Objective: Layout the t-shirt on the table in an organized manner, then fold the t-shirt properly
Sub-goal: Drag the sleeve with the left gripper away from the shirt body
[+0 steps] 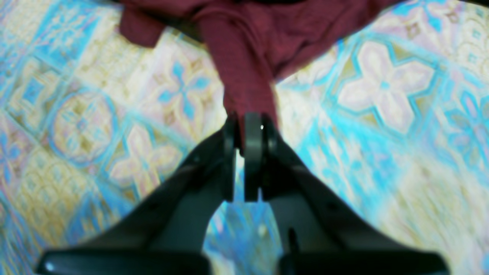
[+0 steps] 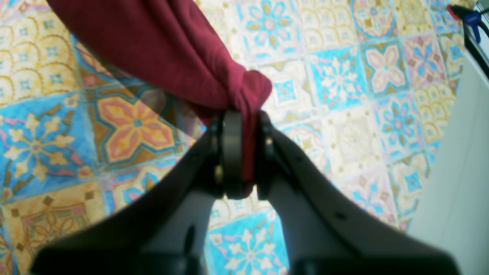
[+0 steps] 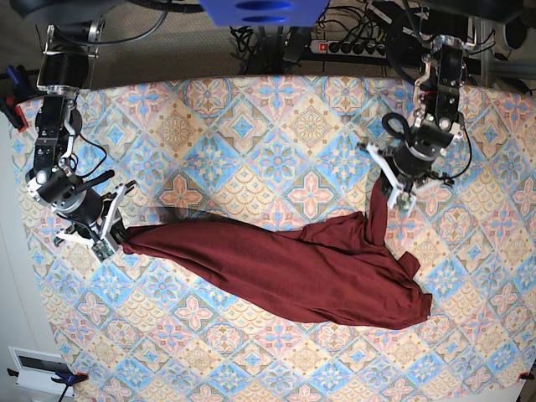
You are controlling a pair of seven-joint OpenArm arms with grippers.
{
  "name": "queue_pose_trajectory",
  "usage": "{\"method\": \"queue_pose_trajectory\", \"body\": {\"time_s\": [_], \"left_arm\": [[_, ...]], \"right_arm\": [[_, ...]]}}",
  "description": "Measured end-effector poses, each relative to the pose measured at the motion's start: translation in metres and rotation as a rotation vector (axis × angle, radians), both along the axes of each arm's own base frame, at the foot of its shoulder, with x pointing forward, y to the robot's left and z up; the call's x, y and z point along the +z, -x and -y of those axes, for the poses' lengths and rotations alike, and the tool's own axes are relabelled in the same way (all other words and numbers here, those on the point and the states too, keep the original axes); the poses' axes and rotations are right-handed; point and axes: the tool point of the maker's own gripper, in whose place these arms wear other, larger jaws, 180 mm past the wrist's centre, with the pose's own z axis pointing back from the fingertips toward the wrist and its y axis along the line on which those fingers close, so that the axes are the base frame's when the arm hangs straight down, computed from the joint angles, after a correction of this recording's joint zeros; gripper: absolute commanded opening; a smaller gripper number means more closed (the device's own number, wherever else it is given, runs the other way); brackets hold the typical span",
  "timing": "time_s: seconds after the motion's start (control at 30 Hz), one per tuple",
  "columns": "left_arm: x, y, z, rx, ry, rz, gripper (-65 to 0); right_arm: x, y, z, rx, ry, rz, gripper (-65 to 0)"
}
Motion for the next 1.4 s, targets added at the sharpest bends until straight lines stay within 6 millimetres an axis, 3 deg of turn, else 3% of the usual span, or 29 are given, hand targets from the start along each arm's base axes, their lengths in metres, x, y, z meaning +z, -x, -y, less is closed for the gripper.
{"method": "queue_pose_trajectory", "body": {"time_s": [0.1,0.17,0.27,0.37,0.43,0.6,0.73,0.77,0.9,1.0,1.1,1.23,1.3,1.4], "left_arm": [[0.0,0.026,0.018,-0.071,0.097,-0.046,-65.0],[-0.005,0.032,0.006,-0.045,0.108,-0.089,-65.0],[-0.007,0.05,-0.018,0.005,0.154,-0.137,-65.0],[-0.019,0.08,-0.014,-0.025,0.208,-0.246,-65.0],[-0.02,0.088,-0.012,-0.042,0.229,-0.272,-65.0],[-0.034,0.119,-0.026,-0.045,0.178,-0.367,-65.0],[-0.044,0.152,-0.016,-0.197,0.144,-0.466,-65.0],[-0.043,0.156,-0.012,-0.244,0.144,-0.474,-65.0],[-0.045,0.165,-0.014,-0.305,0.113,-0.496,-65.0],[-0.048,0.171,-0.02,-0.313,0.092,-0.525,-65.0],[-0.046,0.167,-0.031,-0.323,0.052,-0.528,-65.0],[-0.044,0.165,-0.042,-0.337,0.012,-0.533,-65.0],[-0.043,0.158,-0.044,-0.338,-0.001,-0.522,-65.0],[-0.034,0.131,-0.045,-0.336,-0.025,-0.437,-64.9]], "right_arm": [[0.019,-0.016,-0.001,0.005,-0.006,0.053,-65.0],[0.031,-0.027,0.001,-0.002,-0.021,0.088,-65.0],[0.023,-0.025,0.007,-0.021,-0.013,0.061,-65.0],[0.017,-0.022,0.003,-0.011,-0.021,0.046,-65.0],[0.019,-0.026,0.006,-0.015,-0.034,0.06,-65.0],[-0.001,-0.036,0.013,-0.046,-0.091,0.029,-65.0],[0.048,-0.08,0.025,-0.075,-0.148,0.159,-65.0],[0.053,-0.087,0.028,-0.088,-0.159,0.167,-65.0],[0.046,-0.101,0.043,-0.167,-0.181,0.12,-65.0],[0.053,-0.107,0.056,-0.254,-0.205,0.146,-64.2],[0.053,-0.108,0.064,-0.303,-0.215,0.155,-57.9],[0.035,-0.097,0.074,-0.344,-0.155,0.118,-49.0],[0.029,-0.09,0.075,-0.342,-0.119,0.108,-47.5],[0.025,-0.081,0.068,-0.318,-0.107,0.111,-47.6]]}}
